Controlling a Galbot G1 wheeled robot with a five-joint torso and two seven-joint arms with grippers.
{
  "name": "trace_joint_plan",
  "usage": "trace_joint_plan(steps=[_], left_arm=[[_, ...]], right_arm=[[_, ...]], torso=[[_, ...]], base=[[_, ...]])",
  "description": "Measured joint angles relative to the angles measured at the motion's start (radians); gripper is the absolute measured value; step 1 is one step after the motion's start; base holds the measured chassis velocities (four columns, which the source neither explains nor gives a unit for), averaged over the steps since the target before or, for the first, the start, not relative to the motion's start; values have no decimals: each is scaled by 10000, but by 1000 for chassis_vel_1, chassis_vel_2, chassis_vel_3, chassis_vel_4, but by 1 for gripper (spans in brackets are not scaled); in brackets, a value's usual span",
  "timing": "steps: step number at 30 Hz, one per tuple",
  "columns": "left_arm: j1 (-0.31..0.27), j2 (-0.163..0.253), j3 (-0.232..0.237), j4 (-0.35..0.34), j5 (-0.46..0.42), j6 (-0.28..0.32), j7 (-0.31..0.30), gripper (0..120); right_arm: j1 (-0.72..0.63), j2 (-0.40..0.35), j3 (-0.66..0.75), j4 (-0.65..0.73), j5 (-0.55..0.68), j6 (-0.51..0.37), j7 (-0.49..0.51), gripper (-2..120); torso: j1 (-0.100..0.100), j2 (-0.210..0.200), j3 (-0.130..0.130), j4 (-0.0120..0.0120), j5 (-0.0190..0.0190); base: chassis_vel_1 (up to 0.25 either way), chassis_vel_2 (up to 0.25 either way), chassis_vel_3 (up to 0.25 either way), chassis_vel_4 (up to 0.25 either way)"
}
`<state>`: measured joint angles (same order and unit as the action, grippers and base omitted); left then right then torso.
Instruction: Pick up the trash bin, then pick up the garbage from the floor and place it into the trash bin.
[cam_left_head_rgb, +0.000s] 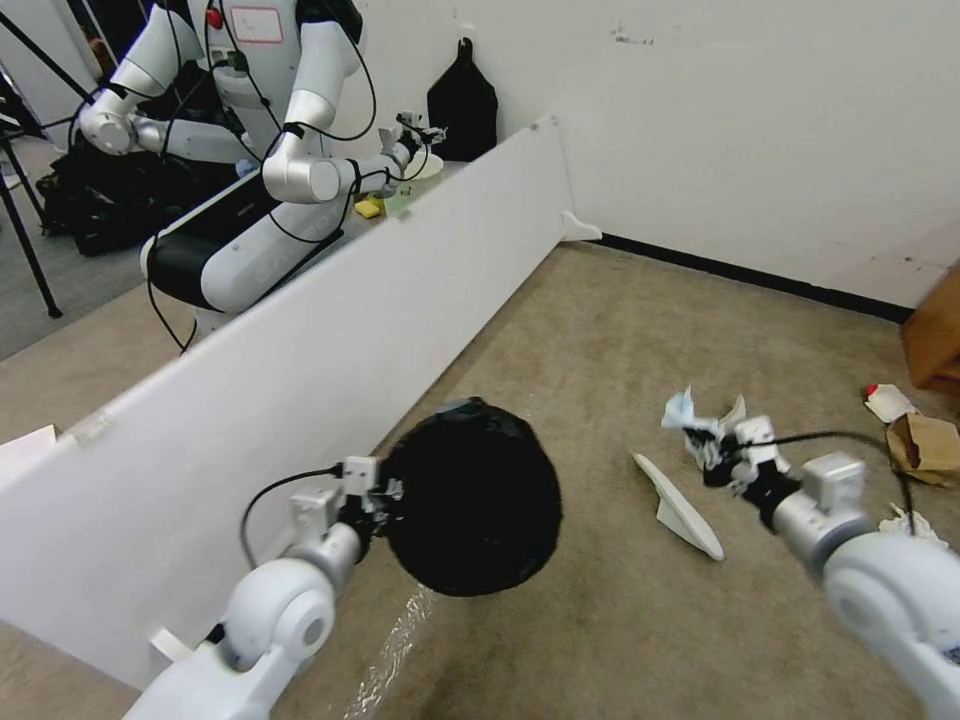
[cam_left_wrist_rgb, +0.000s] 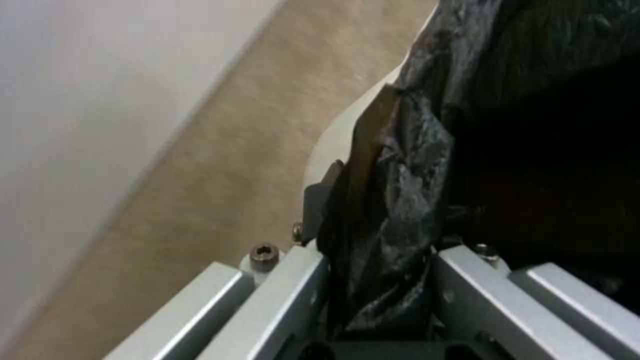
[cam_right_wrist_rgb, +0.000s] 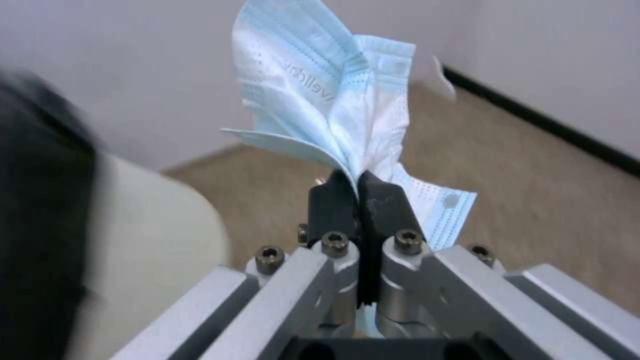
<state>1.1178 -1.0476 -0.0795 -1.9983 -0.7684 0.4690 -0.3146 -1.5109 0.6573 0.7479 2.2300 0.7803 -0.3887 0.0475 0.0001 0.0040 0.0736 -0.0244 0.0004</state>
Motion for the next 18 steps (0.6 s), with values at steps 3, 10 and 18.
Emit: trace_joint_plan(steps=[3, 10, 18], left_arm=[[-597, -149, 578, 269, -494, 179, -194, 0], [-1714, -579, 1693, 906, -1243, 424, -471, 0], [-2783, -1399, 2684, 1738, -1462, 484, -581, 0]], right_arm=[[-305, -287, 582, 354, 581, 200, -334, 0], [-1036, -943, 1763, 869, 1674, 598, -1303, 0], [-1817, -1559, 2751, 1387, 2655, 1059, -2297, 0]], torso=[[0, 0, 0, 0, -3], [0, 0, -1, 0, -2], [0, 0, -1, 0, -3]], base=[[0, 0, 0, 0], [0, 0, 0, 0], [0, 0, 0, 0]])
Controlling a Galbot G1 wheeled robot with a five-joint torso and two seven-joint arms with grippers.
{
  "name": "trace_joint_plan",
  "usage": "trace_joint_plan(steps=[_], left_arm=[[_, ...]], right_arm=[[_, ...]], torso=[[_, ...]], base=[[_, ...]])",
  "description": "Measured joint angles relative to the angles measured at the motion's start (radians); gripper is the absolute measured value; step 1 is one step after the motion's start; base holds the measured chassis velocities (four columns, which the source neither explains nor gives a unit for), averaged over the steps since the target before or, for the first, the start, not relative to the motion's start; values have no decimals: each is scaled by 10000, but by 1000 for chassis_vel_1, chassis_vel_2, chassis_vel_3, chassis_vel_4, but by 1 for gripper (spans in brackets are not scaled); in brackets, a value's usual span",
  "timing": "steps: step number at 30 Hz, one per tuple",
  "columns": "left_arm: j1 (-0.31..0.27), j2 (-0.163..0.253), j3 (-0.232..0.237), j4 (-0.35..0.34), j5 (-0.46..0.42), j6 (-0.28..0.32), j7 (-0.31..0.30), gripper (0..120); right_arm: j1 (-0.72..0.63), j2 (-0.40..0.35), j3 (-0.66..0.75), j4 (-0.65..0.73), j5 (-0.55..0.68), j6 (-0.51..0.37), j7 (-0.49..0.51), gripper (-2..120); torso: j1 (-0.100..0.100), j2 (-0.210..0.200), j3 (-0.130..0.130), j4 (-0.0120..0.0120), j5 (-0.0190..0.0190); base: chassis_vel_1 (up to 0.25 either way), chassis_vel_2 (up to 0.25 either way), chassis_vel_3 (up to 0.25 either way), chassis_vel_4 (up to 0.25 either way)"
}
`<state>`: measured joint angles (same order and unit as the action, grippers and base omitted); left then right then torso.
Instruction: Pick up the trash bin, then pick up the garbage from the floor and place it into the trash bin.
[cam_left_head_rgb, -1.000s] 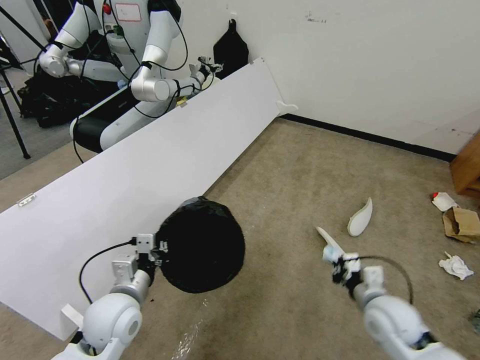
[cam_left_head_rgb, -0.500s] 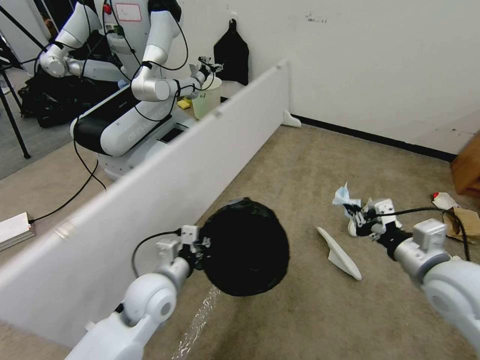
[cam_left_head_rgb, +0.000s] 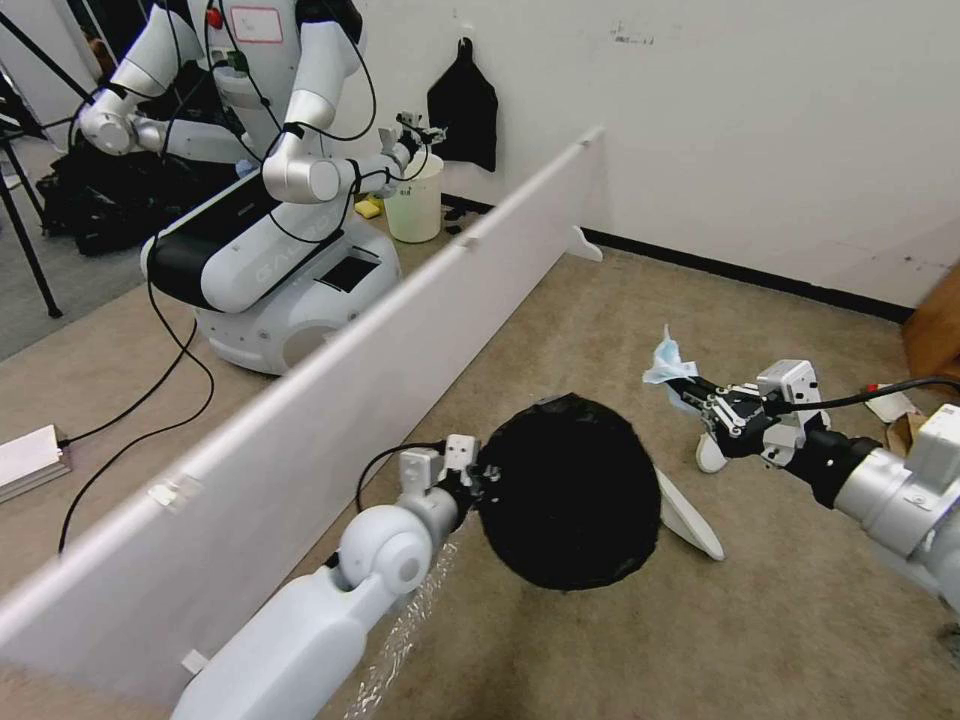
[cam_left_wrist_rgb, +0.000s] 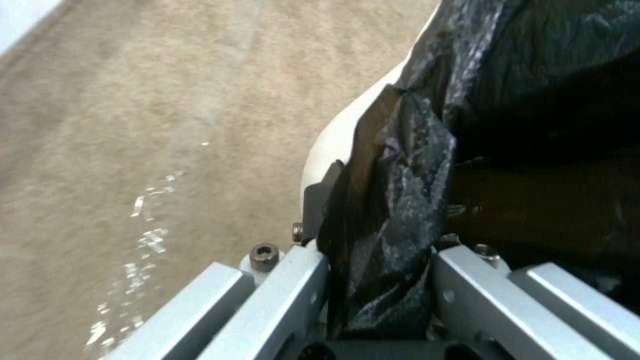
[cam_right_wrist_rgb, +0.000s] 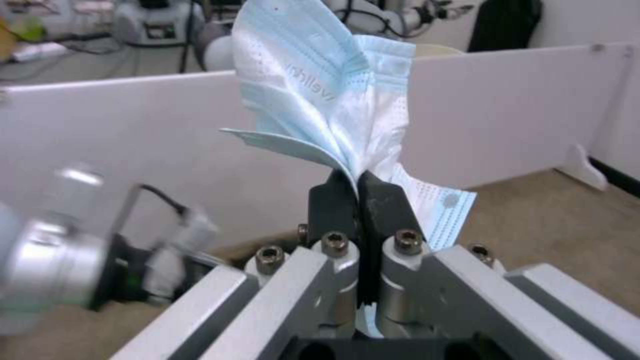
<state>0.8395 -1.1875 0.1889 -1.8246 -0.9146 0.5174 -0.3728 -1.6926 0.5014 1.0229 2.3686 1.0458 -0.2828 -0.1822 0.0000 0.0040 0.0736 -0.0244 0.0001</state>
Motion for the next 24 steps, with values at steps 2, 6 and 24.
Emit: trace_joint_plan(steps=[2, 6, 24], left_arm=[[-69, -101, 93, 74, -1, 0, -11, 0], [-13, -268, 218, 171, 93, -25, -47, 0], [511, -105, -413, 31, 421, -120, 1, 0]], right_arm=[[-12, 21, -1, 22, 21, 10, -52, 0], [-12, 551, -266, 2, -319, 10, -301, 0], [-219, 731, -510, 175, -814, -30, -1551, 0]], torso=[[0, 0, 0, 0, -1], [0, 0, 0, -1, 0], [0, 0, 0, 0, -1]], base=[[0, 0, 0, 0], [0, 0, 0, 0], [0, 0, 0, 0]])
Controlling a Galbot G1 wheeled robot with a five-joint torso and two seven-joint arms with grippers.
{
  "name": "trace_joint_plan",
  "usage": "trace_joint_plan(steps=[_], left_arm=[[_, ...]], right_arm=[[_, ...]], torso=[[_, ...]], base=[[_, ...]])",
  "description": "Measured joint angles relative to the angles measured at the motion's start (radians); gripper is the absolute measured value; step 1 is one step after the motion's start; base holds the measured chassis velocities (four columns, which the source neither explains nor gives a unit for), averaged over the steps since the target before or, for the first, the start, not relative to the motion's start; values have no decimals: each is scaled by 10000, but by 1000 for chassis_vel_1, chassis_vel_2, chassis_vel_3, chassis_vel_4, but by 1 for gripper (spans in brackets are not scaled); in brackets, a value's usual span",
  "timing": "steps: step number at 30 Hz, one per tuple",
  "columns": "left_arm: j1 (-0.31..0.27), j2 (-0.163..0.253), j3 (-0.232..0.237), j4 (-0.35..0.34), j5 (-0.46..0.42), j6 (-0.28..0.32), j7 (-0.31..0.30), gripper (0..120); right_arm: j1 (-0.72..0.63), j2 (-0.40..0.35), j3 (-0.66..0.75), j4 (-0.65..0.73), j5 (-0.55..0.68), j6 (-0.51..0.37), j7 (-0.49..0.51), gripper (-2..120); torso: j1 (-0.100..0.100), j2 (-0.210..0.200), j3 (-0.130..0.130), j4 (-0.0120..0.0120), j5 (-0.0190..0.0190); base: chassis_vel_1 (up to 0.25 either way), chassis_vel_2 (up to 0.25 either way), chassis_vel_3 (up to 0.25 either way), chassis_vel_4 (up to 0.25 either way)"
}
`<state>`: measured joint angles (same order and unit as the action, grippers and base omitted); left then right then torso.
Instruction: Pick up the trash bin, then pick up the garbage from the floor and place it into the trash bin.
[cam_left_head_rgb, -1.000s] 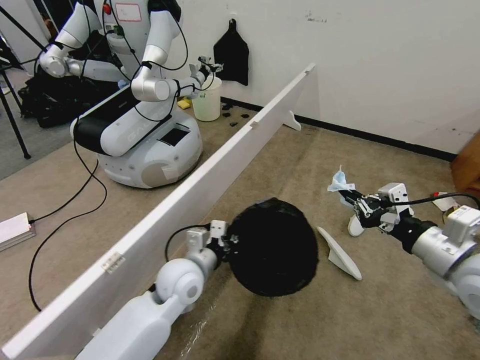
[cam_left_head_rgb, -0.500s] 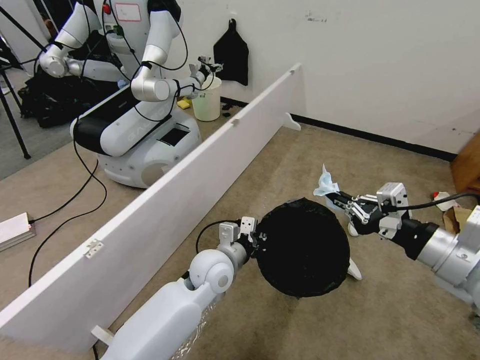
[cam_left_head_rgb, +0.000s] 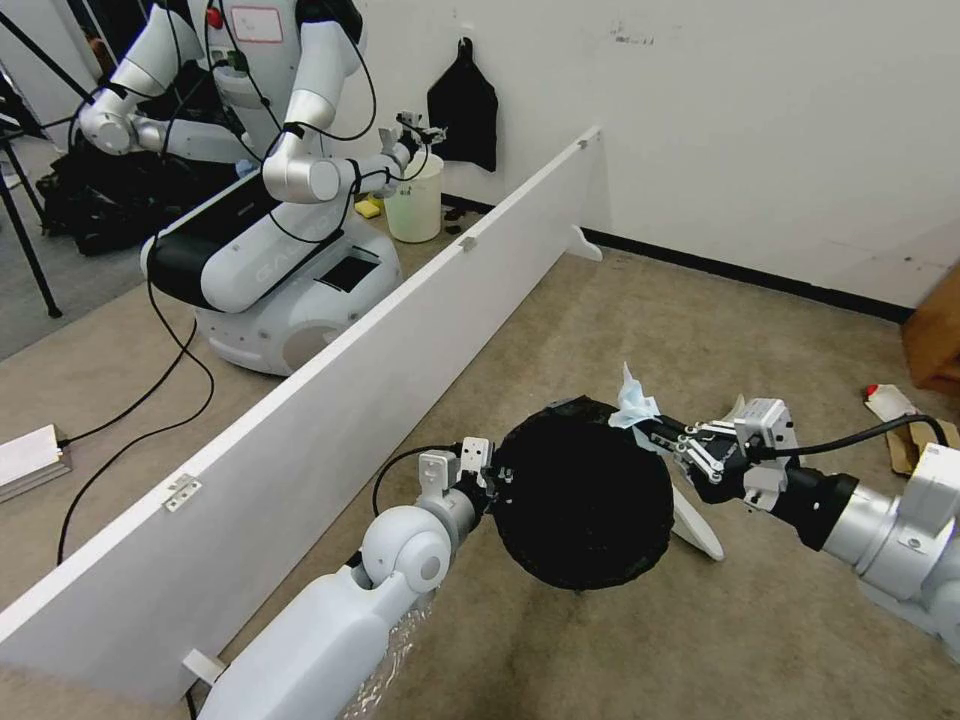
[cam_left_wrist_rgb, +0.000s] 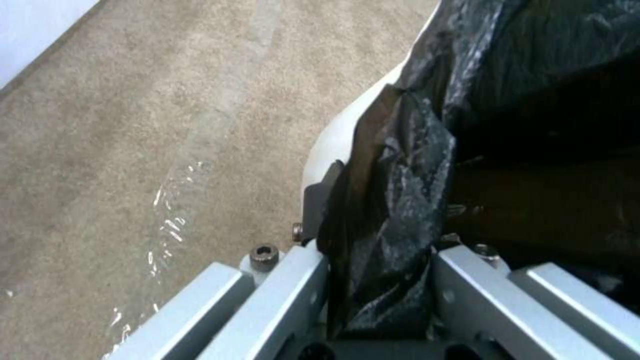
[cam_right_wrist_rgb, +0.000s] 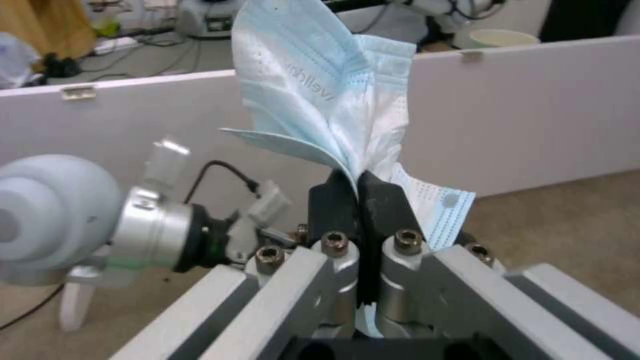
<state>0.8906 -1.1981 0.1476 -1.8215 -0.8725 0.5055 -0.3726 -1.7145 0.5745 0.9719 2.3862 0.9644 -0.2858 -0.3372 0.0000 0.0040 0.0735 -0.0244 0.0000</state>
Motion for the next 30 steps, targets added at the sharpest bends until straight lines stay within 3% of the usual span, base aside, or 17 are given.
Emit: trace_joint_plan(steps=[21, 30], left_arm=[[-9, -172, 37, -76, 124, -32, 19, 0], [5, -341, 186, -193, 251, -42, 29, 0]], right_arm=[[194, 73, -522, 30, -162, -100, -848, 0], [459, 459, -1110, -180, -568, -166, -1040, 0]], torso=[[0, 0, 0, 0, -1], [0, 0, 0, 0, 0]], base=[[0, 0, 0, 0], [0, 0, 0, 0]])
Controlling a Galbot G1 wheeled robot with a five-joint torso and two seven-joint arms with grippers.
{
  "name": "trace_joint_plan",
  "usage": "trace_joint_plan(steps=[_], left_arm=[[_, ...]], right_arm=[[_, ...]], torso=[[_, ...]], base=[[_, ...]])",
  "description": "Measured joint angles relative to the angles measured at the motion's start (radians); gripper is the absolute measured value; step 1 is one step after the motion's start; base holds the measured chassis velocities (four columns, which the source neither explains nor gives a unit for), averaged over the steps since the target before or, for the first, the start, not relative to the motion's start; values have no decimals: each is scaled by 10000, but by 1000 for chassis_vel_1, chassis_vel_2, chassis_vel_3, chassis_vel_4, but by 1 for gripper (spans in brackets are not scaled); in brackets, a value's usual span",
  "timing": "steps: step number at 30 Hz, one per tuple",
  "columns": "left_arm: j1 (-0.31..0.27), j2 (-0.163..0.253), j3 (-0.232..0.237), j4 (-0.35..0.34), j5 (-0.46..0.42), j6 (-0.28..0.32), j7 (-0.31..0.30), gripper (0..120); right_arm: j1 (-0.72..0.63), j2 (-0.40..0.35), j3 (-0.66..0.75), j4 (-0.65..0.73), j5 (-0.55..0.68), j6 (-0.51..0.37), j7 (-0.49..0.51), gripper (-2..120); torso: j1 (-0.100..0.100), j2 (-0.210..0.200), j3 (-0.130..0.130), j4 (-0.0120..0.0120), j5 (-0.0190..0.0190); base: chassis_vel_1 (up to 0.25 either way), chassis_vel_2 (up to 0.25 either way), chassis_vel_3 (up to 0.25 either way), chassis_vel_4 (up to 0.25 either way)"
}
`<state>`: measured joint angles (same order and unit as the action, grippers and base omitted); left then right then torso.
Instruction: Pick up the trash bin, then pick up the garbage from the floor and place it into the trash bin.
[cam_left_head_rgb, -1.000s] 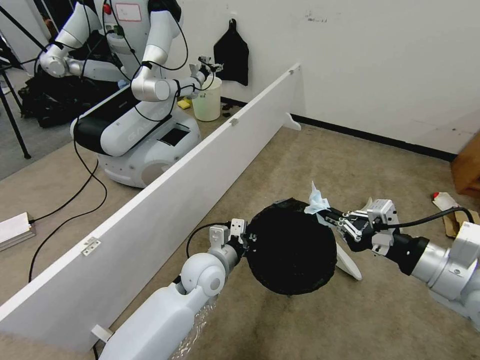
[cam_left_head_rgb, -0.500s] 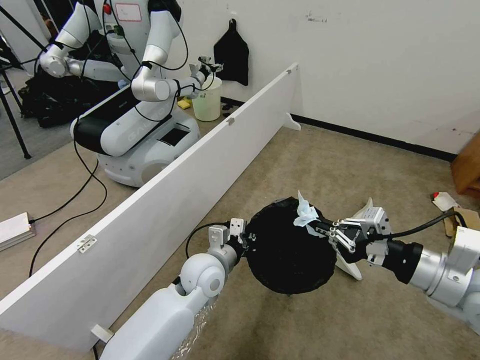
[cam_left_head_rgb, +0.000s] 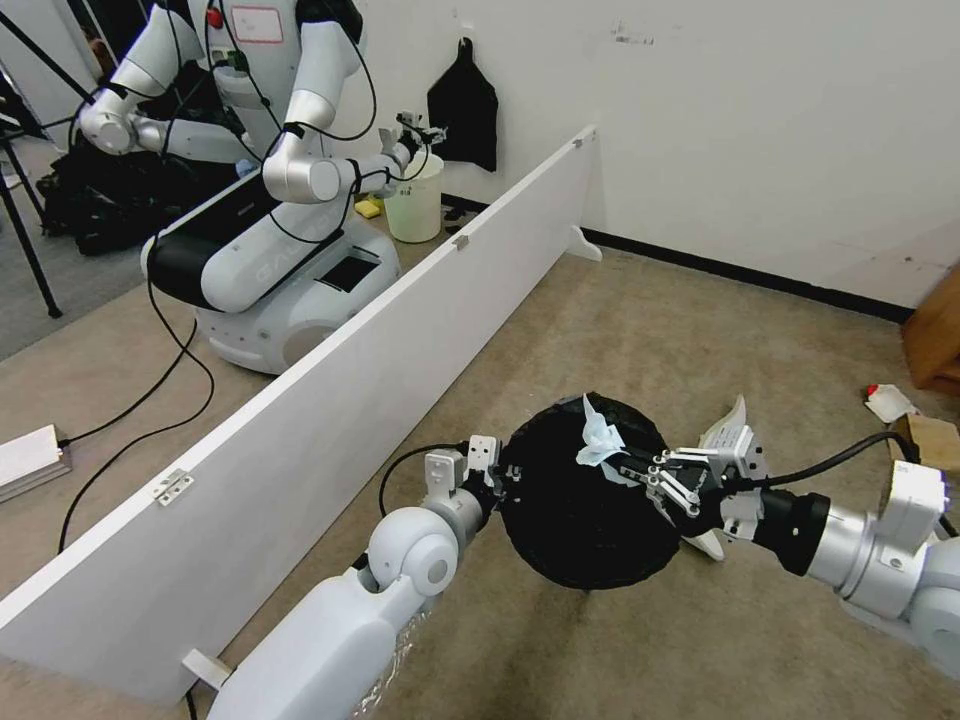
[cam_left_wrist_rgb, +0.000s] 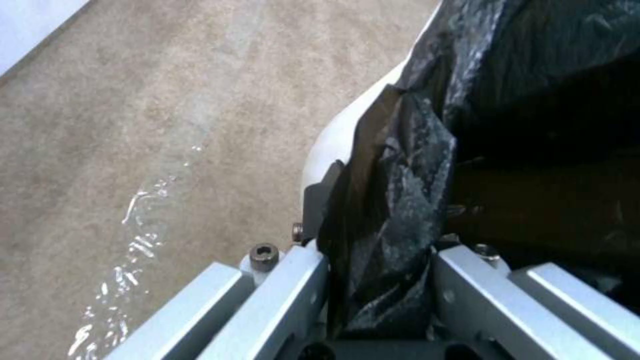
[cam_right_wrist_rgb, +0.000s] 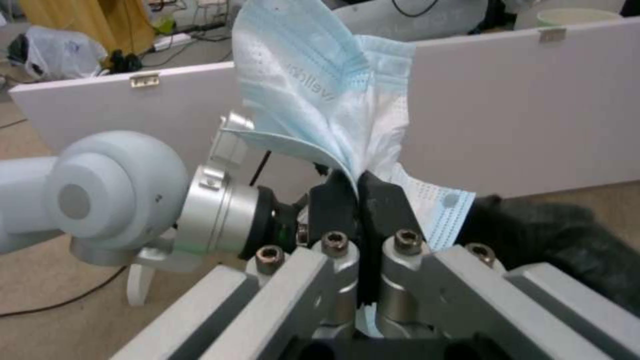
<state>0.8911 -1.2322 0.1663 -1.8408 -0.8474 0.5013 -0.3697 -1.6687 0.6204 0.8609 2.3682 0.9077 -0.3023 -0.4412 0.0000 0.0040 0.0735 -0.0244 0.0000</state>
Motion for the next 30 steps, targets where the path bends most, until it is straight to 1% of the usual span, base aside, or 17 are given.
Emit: trace_joint_plan(steps=[5, 12, 14, 15, 16, 17, 19, 20, 21, 22, 23, 24, 25, 27, 28, 30], left_arm=[[26, -56, 35, -108, 13, 0, -1, 0], [94, 9, 19, -285, 7, 0, 1, 0], [110, 27, -3, -330, -2, 0, 4, 0], [110, 27, -3, -330, -2, 0, 4, 0], [121, 34, -12, -349, -3, 0, 4, 0], [121, 34, -12, -349, -3, 0, 4, 0], [193, 68, -66, -412, -10, 0, 6, 0], [193, 68, -66, -412, -10, 0, 6, 0], [245, 86, -93, -422, -6, 0, 6, 0], [308, 115, -123, -433, -3, 0, 8, 0], [308, 115, -123, -433, -3, 0, 8, 0], [408, 154, -168, -468, 4, 0, 16, 0], [408, 154, -168, -468, 4, 0, 16, 0], [536, 200, -215, -523, 9, 0, 29, 0], [536, 200, -215, -523, 9, 0, 29, 0], [633, 228, -247, -569, 30, 0, 31, 0]], right_arm=[[90, 181, -247, -137, -257, -9, -81, 0], [176, 364, -488, -372, -576, -9, -246, 0], [199, 419, -548, -439, -673, -8, -270, 7], [199, 419, -548, -439, -673, -8, -270, 7], [208, 451, -577, -477, -728, -6, -274, 11], [208, 451, -577, -477, -728, -6, -274, 11], [252, 611, -675, -582, -915, 0, -338, 26], [252, 611, -675, -582, -915, 0, -338, 26], [255, 656, -689, -606, -993, 3, -382, 30], [235, 684, -692, -623, -1070, 7, -411, 37], [235, 684, -692, -623, -1070, 7, -411, 37], [187, 705, -691, -631, -1143, 12, -478, 45], [187, 705, -691, -631, -1143, 12, -478, 45], [139, 732, -674, -639, -1216, 18, -553, 54], [139, 732, -674, -639, -1216, 18, -553, 54], [134, 771, -675, -662, -1321, 22, -634, 67]], torso=[[0, 0, 0, 0, 0], [0, 0, 0, 0, 1], [0, 0, 0, 0, 0], [0, 0, 0, 0, 0], [0, 0, 0, 0, 0], [0, 0, 0, 0, 0], [0, 0, 0, 0, 0], [0, 0, 0, 0, 0], [0, 0, 0, 0, 0], [0, 0, 0, 0, 0], [0, 0, 0, 0, 0], [0, 0, 0, 0, 0], [0, 0, 0, 0, 0], [0, 0, 0, 0, 0], [0, 0, 0, 0, 0], [0, 0, 0, 0, 0]], base=[[0, 0, 0, 0], [0, 0, 0, 0], [0, 0, 0, 0], [0, 0, 0, 0], [0, 0, 0, 0], [0, 0, 0, 0], [0, 0, 0, 0], [0, 0, 0, 0], [0, 0, 0, 0], [0, 0, 0, 0], [0, 0, 0, 0], [0, 0, 0, 0], [0, 0, 0, 0], [0, 0, 0, 0], [0, 0, 0, 0], [0, 0, 0, 0]])
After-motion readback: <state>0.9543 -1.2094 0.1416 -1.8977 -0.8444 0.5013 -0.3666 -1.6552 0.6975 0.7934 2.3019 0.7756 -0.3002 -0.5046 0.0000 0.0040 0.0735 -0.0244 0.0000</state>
